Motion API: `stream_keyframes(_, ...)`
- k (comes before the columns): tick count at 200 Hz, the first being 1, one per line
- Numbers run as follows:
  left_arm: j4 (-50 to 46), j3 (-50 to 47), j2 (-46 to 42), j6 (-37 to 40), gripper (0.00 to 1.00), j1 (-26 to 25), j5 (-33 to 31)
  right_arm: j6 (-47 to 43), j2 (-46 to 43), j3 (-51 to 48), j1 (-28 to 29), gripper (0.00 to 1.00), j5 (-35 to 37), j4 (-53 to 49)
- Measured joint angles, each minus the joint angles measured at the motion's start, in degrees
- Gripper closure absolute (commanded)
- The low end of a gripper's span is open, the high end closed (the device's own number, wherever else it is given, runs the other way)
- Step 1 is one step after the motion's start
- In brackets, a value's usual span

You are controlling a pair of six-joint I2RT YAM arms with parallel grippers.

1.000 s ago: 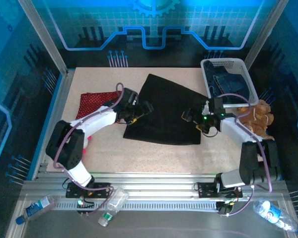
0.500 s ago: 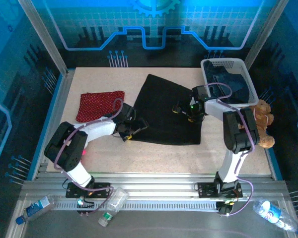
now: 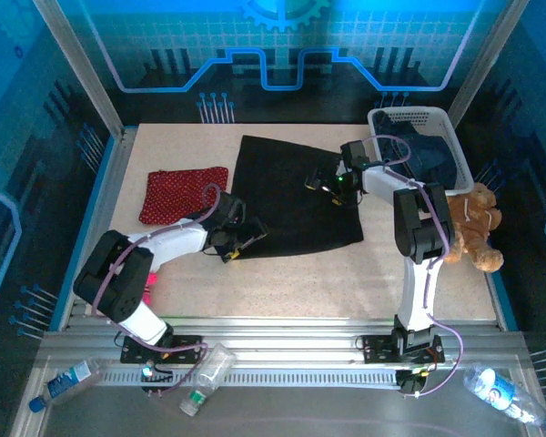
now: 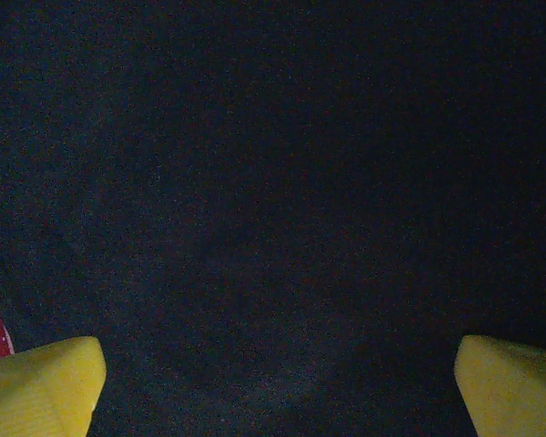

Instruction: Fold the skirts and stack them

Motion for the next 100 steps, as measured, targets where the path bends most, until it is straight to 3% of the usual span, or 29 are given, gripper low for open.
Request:
stream_keyframes(36, -1.4, -0.1, -6.0, -2.1, 0.01, 0.0, -0.8, 0.8, -4.2, -4.1, 0.0, 0.0, 1.0, 0.0)
stream_keyframes(81, -7.5, -3.4, -13.2, -5.6, 0.01, 2.6, -5.4, 0.2, -26.6, -17.1, 3.1, 0.0, 12.7, -1.3)
stream_keyframes(100, -8.6, -7.5, -13.9, -7.1, 0.13, 4.7, -5.2, 0.3, -35.1, -21.9, 3.6, 0.0, 16.4, -0.9)
